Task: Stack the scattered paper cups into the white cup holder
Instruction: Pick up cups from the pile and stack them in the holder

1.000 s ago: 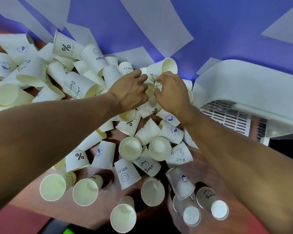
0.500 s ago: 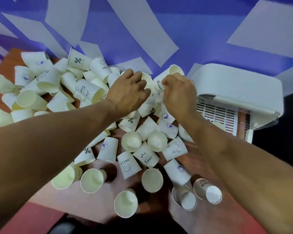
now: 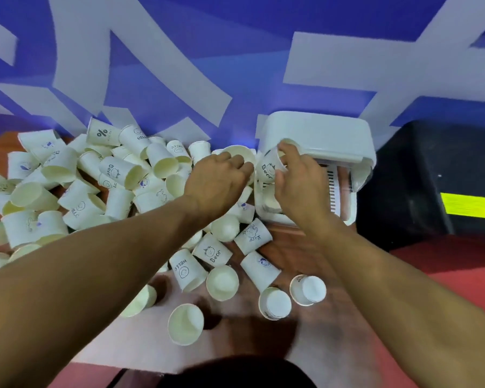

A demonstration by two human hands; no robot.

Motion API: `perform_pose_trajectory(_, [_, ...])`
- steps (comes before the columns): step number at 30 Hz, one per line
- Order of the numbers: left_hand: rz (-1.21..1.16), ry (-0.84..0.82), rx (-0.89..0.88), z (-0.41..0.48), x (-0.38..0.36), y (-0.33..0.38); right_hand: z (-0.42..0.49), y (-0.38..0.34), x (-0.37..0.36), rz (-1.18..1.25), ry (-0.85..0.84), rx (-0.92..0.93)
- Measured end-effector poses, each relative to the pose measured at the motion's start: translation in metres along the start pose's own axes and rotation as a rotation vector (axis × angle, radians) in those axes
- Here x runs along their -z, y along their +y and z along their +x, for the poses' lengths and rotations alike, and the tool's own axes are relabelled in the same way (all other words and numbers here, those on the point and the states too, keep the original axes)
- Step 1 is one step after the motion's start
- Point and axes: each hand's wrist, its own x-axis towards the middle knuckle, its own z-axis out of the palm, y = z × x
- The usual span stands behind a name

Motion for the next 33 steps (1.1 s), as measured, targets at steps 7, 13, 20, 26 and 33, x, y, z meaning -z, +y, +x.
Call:
perform_pose_trajectory(7, [-0.117, 0.084, 0.024, 0.014, 0.008, 0.056, -0.033, 0.039, 0.036, -0.044, 0.081, -0.042])
perform_pose_trajectory(13, [-0.189, 0.07, 0.033, 0.026, 0.0, 0.084, -0.047, 0.068, 0.041, -0.083, 0.082, -0.027])
perform_pose_trajectory(20, [-0.207, -0.044, 0.061, 0.034, -0.012, 0.086, -0.042, 0.089, 0.021, -0.064, 0.017, 0.017])
perform_pose_trajectory(26, [-0.253, -0.112, 0.055, 0.037, -0.027, 0.082, -0.033, 0.093, -0.004, -0.036, -0.012, 0.017])
perform_pose_trajectory(33, [-0.276, -0.122, 0.025, 0.046, -0.048, 0.083, -0.031, 0.101, -0.026, -0.067, -0.027, 0.027])
